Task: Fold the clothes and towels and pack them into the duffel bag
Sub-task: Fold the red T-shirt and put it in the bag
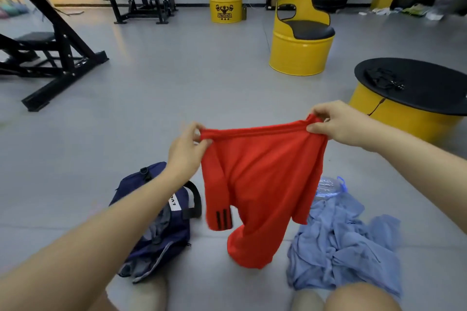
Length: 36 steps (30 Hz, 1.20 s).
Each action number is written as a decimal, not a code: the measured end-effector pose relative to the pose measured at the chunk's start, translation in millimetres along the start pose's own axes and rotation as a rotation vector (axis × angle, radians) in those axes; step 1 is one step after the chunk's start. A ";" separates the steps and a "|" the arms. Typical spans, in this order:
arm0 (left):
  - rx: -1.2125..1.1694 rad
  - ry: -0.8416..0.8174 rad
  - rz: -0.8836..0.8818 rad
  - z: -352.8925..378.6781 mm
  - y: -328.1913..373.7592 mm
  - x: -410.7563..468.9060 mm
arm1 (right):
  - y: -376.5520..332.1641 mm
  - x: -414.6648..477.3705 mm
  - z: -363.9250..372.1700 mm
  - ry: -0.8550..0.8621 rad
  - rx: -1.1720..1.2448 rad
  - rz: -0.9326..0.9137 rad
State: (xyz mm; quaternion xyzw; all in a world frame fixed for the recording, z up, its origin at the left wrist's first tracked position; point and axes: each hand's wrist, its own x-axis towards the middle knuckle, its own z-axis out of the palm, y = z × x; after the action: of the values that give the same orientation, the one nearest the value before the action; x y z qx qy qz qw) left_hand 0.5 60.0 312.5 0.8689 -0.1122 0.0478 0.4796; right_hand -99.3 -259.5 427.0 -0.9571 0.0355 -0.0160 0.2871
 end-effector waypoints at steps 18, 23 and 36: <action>0.415 0.480 0.650 -85.7 122.6 231.3 | -9.0 162.7 -65.6 0.739 -0.290 -0.171; 0.498 0.445 0.763 -95.1 110.5 202.6 | -2.5 121.5 -60.7 0.762 -0.224 -0.351; 0.787 -0.472 0.770 93.2 -200.8 7.1 | 216.0 1.6 239.0 0.171 -0.184 -0.144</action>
State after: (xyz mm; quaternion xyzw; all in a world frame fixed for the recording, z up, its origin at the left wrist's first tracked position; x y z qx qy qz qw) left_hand 53.4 83.6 98.8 0.8653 -0.4964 0.0619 0.0322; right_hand -98.2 -308.4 108.6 -0.9746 -0.0076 -0.1148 0.1924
